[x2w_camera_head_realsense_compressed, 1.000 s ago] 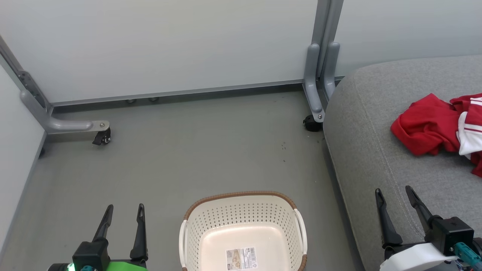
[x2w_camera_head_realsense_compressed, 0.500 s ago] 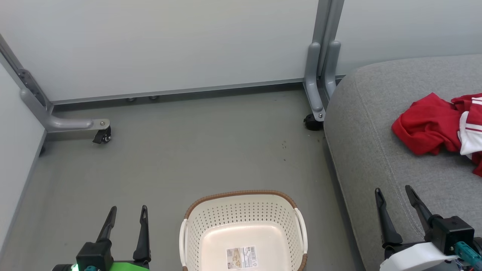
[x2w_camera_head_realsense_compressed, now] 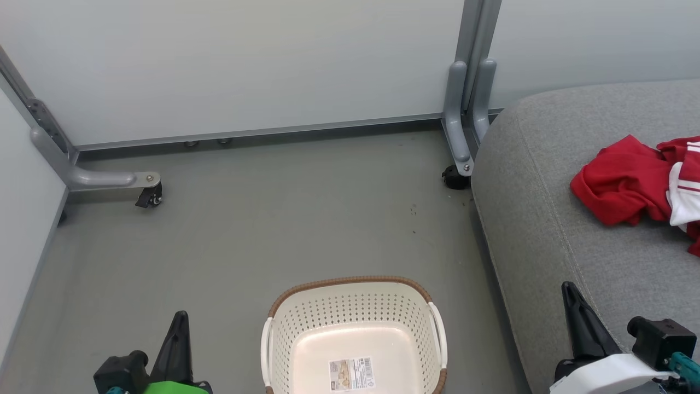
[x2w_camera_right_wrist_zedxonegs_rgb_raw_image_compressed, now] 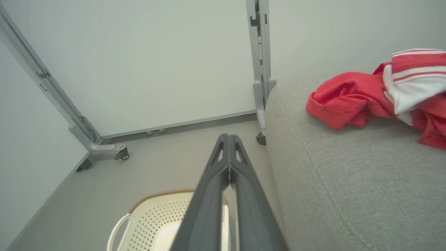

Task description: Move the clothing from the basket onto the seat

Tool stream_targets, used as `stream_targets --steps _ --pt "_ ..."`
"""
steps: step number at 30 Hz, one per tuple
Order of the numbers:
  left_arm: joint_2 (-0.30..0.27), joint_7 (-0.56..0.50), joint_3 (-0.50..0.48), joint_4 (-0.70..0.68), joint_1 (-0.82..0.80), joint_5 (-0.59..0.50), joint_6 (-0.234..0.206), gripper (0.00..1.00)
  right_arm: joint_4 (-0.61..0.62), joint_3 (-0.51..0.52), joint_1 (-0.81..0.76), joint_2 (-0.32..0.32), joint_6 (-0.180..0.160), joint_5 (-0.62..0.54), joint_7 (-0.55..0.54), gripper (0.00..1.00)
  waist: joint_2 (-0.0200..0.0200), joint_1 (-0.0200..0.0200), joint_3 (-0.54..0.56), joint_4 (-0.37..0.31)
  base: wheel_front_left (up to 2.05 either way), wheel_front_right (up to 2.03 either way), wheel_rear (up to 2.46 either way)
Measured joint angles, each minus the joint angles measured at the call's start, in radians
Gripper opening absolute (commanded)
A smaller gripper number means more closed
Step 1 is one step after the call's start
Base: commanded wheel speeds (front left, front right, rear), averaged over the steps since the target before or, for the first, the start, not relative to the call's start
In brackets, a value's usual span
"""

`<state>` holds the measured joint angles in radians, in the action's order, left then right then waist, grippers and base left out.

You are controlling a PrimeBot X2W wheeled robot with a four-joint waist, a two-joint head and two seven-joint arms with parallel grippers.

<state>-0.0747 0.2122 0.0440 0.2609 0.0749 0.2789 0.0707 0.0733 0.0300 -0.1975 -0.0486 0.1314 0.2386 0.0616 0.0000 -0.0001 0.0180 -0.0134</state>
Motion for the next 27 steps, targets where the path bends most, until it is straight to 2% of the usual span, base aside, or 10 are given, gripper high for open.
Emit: stream_targets --steps 27 --pt "0.008 -0.106 -0.047 -0.007 -0.050 0.451 0.018 0.00 -0.108 -0.006 0.102 -0.026 0.000 0.491 -0.033 0.00 0.0000 0.0001 -0.005 0.003 0.00 0.00 0.00"
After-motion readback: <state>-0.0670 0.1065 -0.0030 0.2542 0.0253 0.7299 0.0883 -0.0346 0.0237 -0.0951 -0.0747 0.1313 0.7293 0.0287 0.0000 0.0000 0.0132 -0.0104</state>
